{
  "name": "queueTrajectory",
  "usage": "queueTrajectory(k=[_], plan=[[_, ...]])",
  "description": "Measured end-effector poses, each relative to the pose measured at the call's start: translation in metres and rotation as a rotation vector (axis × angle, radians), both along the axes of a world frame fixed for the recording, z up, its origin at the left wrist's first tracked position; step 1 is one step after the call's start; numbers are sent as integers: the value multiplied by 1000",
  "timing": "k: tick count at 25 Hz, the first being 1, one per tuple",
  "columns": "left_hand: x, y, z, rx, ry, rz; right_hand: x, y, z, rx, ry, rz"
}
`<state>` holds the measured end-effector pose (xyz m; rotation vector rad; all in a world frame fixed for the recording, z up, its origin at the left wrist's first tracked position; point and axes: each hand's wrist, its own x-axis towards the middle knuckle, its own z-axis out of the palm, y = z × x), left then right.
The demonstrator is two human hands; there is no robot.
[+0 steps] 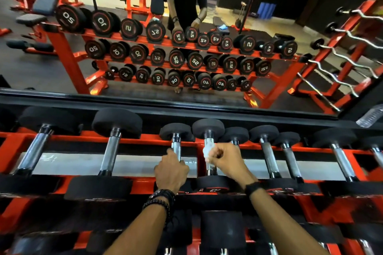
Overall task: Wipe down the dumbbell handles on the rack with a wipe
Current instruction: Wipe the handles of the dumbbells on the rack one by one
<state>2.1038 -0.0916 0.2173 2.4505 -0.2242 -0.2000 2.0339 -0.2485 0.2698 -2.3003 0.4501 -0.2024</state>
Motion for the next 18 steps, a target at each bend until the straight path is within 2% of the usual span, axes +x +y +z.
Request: queueTrajectory(k=[4, 6, 9, 11, 14, 16, 18], plan=[[-1, 3, 2, -33, 20, 13, 38, -2, 4, 33, -197, -174], [0, 3, 0, -40, 18, 18, 27, -3, -7, 94, -140, -207], [1, 0, -3, -26, 5, 13, -13, -3, -21, 171, 54, -108], [1, -1, -2, 1, -1, 14, -15, -5, -18, 174, 80, -75], [0, 0, -1, -25, 11, 15, 21, -8, -5, 22, -95, -168], [-1, 3, 1, -48, 25, 30, 37, -4, -3, 0, -204, -238], [0, 2, 0, -55, 24, 36, 22, 0, -10, 7, -191, -265]])
